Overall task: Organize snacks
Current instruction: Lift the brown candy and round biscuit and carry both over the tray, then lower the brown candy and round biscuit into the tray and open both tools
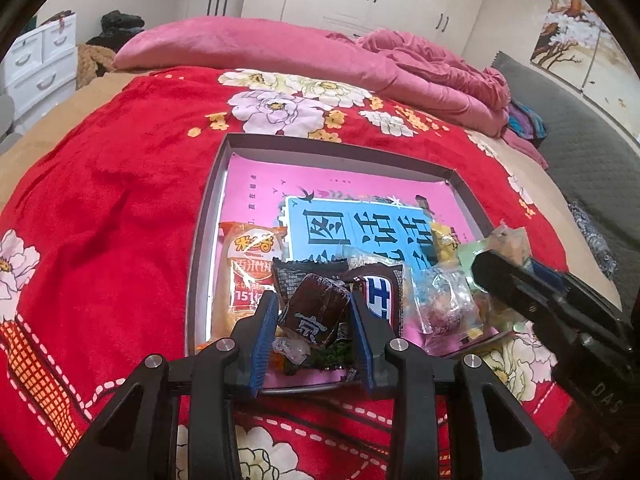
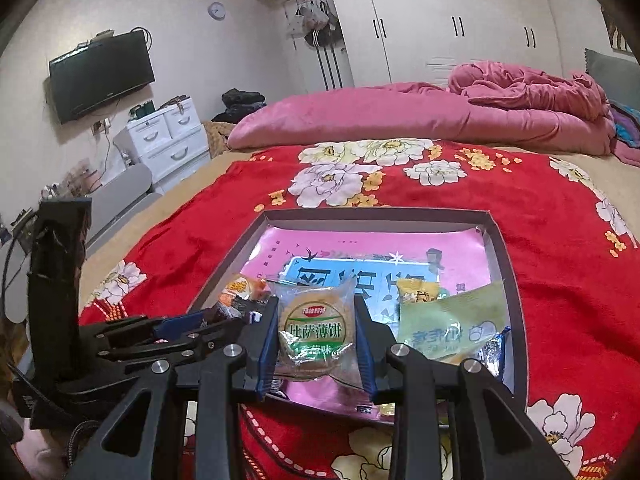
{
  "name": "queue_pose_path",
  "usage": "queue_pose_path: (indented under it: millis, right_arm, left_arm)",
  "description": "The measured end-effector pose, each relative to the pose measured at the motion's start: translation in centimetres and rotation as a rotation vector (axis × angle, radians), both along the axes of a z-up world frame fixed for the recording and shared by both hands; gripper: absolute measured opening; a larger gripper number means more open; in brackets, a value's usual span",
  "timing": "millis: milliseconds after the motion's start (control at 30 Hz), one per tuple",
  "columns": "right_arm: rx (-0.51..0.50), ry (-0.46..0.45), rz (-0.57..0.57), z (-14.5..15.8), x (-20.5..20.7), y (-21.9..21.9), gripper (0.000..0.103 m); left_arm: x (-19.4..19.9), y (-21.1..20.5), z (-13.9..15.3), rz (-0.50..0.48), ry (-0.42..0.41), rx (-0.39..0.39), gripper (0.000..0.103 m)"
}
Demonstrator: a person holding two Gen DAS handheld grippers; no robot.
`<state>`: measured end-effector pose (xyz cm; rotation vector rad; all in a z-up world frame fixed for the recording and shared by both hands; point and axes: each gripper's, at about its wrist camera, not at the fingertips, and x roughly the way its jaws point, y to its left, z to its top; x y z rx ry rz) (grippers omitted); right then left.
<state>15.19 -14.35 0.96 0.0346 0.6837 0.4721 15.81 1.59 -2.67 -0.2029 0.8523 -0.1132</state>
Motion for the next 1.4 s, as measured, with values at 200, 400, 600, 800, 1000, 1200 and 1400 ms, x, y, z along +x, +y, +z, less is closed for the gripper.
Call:
queue_pose_path:
  millis: [200,400,600,800,1000,1200,1400]
  right_arm:
    - [-0.009,0.011,0.0,-0.8,0.2,0.1,0.034]
    - [-0.024,0.023,0.01,-1.2,0.2,0.3,0.034]
    - [-0.039,0.036,0.023,-1.9,0.2,0.9,0.034]
    - [-0.057,0.053,0.041,-2.5,0.2,1.8,0.034]
    - [-0.067,0.074,0.043,-3.2,0.4,2.1,0.034]
    - [-0.063,0.084,0.038,-3.5,0.6,2.0,0.034]
    - [-0.057,0.087,0.045,-3.8,0.7,2.2,0.034]
  left_arm:
    - [0.1,0.2,-0.1,0.002,0.004,0.012,0.037]
    - [0.2,0.3,-0.2,0.005,0.003,0.022,0.037]
    - [0.5,0.2,-0.4,0.001,0.004,0.045,0.037]
    - [0.7,0.2,-0.5,-0.002,0.005,0.049,0.037]
    - [0.7,0.0,-0.5,-0.009,0.002,0.052,0.037]
    - [0.6,-0.1,-0.4,-0.013,0.002,0.053,0.037]
    - [0.6,-0.2,-0.4,-0.016,0.0,0.055,0.037]
